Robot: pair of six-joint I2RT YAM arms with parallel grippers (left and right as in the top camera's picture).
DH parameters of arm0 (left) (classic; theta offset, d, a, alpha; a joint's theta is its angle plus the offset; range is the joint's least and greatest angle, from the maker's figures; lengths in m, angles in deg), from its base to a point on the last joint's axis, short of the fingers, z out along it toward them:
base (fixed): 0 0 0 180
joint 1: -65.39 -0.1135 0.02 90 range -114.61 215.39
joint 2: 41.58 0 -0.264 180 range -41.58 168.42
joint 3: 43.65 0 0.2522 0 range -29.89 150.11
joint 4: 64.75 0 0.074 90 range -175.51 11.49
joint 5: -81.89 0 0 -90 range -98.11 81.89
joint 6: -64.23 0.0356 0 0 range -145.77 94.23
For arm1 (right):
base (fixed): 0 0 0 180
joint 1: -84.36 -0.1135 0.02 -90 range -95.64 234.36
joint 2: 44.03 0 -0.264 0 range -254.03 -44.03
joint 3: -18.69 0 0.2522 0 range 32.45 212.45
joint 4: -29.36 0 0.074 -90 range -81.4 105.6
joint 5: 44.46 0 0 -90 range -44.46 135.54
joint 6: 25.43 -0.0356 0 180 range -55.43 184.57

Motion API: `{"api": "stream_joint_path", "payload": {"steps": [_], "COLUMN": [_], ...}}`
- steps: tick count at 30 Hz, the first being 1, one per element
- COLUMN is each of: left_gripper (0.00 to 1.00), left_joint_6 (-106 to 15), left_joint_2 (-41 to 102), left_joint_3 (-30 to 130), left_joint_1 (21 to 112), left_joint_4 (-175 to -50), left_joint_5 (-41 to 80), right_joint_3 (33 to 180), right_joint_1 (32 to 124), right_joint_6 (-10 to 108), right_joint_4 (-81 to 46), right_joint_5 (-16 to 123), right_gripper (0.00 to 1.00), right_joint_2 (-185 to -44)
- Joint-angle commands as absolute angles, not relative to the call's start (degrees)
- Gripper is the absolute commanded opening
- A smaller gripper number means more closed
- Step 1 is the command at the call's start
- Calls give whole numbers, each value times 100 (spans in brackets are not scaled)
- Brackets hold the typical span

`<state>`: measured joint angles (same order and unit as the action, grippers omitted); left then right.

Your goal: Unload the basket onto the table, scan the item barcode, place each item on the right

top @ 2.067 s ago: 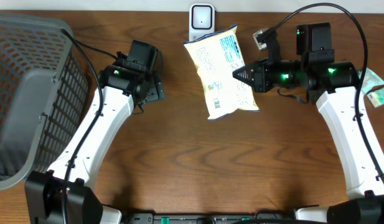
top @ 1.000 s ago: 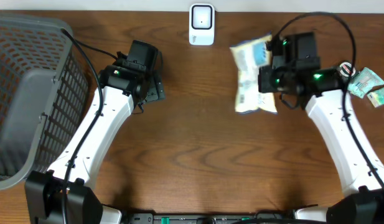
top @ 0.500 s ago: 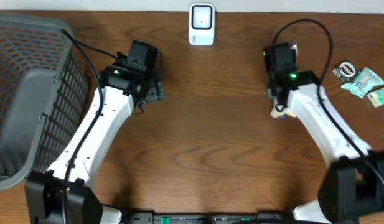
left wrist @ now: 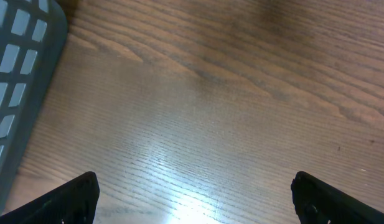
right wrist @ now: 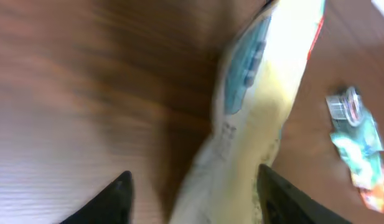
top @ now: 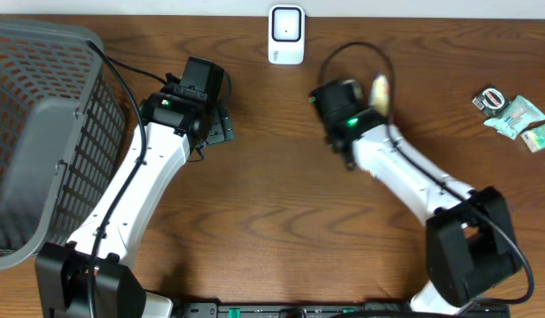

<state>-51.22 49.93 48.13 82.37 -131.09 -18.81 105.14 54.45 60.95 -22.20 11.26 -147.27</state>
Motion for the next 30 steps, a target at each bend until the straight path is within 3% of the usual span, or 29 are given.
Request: {"api": "stream_joint_path", "payload": {"steps": [1, 6, 13, 22, 30], "left_gripper": [98, 98, 98, 98, 98], "left_joint_6": [-5089, -5089, -5089, -5089, -5089], "left_joint_2": [4938, 4938, 4938, 4938, 4938], "left_joint_3": [4835, 4835, 4835, 4835, 4835], "left_joint_1": [8228, 8228, 8228, 8228, 8228], "left_joint_4": [-13139, -13139, -13139, -13139, -13139], "left_joint_5": [-1975, -1975, -1975, -1975, -1975], "right_joint_3": [10595, 10874, 11687, 11698, 11698], "right_joint_1": [4973, 4715, 5353, 6922, 7336], "right_joint_6": [6047, 6032, 5774, 5769, 5527], "right_joint_4": [-1997, -1888, -2557, -3068, -3195], "right_joint_5": [1491, 1463, 1756, 5237, 5620], "right_gripper": [71, 91, 99, 99, 99], "right_joint_2": [-14690, -14690, -14690, -15057, -15960]}}
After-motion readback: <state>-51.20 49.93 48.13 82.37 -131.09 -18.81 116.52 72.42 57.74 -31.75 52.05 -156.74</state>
